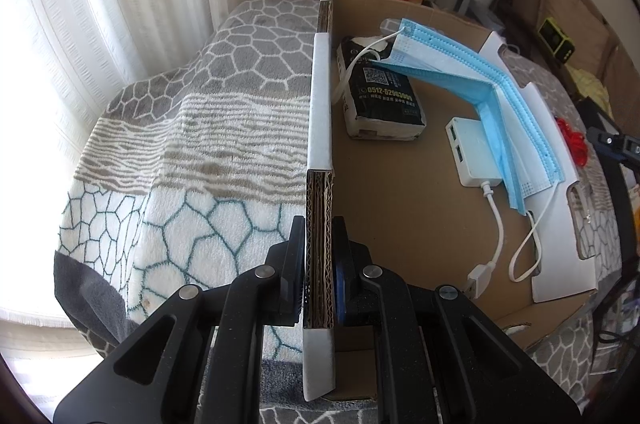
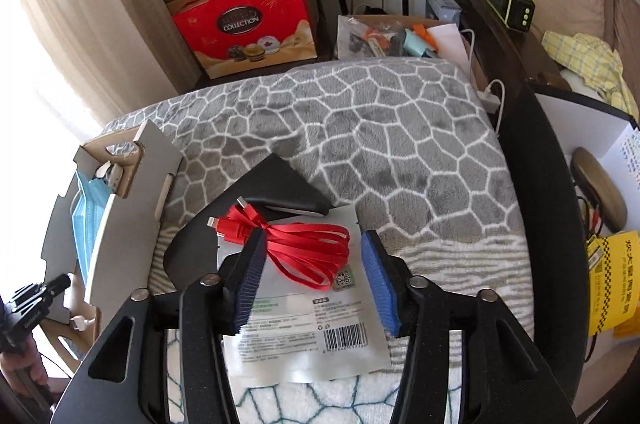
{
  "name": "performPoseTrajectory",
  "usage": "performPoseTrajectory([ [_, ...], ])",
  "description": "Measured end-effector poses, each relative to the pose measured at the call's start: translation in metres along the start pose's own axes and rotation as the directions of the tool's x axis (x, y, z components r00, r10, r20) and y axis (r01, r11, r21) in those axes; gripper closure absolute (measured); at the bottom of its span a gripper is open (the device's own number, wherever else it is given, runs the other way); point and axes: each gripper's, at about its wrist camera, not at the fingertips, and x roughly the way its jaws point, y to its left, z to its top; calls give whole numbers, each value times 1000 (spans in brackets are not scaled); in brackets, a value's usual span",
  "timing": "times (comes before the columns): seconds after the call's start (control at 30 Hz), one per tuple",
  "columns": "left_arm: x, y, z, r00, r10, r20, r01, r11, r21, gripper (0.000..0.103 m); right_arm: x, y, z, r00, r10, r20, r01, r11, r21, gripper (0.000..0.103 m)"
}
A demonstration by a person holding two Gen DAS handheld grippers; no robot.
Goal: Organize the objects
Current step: 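Grasp the red cable bag with the right tool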
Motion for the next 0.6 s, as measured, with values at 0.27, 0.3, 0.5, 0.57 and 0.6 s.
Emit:
performPoseTrajectory([
  [0.27,1,-1,0,1000,7,-3,-7,1000,0,93,19,7,-2,999,20,-38,-22,998,-66,38],
  [0.3,1,-1,0,1000,7,-3,-7,1000,0,93,20,8,-3,999,16,-34,-19,997,-80,38],
  [0.5,2,-1,0,1000,9,-2,-9,1000,0,93,26,12,-4,1000,22,12,-20,988,-150,37],
  [0.57,2,-1,0,1000,10,-3,-10,1000,0,93,29,15,-5,1000,27,12,-25,984,-177,37],
  [0.6,2,-2,0,1000,10,-2,-10,1000,0,93,30,17,-6,1000,29,12,-26,982,-190,37],
])
